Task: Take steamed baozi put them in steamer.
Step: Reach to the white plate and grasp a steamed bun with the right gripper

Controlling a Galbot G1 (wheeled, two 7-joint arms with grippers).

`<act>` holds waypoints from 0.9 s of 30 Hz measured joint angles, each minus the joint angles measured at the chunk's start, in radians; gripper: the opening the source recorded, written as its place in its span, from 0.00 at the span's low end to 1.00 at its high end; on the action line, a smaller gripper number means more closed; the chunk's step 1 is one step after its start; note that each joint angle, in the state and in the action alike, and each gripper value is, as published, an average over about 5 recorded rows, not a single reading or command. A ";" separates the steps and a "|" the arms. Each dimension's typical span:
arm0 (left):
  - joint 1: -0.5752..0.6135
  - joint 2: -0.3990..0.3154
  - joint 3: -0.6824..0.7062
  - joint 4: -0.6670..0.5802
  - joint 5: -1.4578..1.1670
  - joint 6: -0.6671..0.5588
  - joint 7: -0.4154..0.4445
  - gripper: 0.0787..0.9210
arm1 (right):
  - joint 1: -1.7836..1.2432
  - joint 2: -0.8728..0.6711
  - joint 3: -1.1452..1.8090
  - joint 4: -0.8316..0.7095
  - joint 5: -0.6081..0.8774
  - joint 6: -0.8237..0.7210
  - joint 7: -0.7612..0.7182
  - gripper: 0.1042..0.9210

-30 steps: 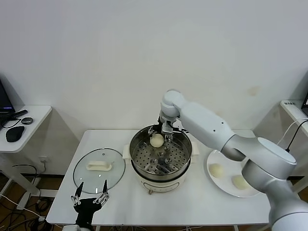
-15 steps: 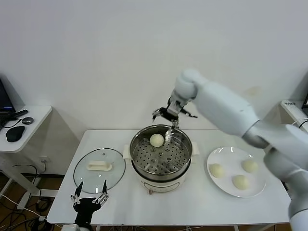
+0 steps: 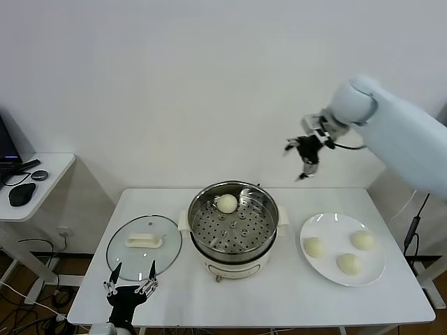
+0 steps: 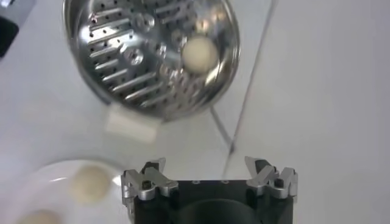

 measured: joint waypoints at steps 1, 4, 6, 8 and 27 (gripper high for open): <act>0.000 0.000 0.000 -0.001 -0.001 0.001 0.000 0.88 | -0.020 -0.019 0.009 0.014 -0.006 -0.019 0.000 0.88; 0.001 0.000 -0.001 -0.005 -0.005 0.005 0.002 0.88 | -0.095 -0.061 0.045 0.044 -0.037 -0.058 -0.001 0.88; 0.003 -0.002 -0.001 -0.006 -0.006 0.006 0.003 0.88 | -0.153 -0.079 0.074 0.056 -0.064 -0.072 -0.001 0.88; 0.005 -0.004 -0.001 -0.006 -0.006 0.007 0.003 0.88 | -0.211 -0.089 0.102 0.063 -0.092 -0.081 0.000 0.88; 0.011 -0.017 -0.009 0.013 -0.002 0.008 0.003 0.88 | -0.532 -0.014 0.286 -0.023 -0.295 -0.033 0.037 0.88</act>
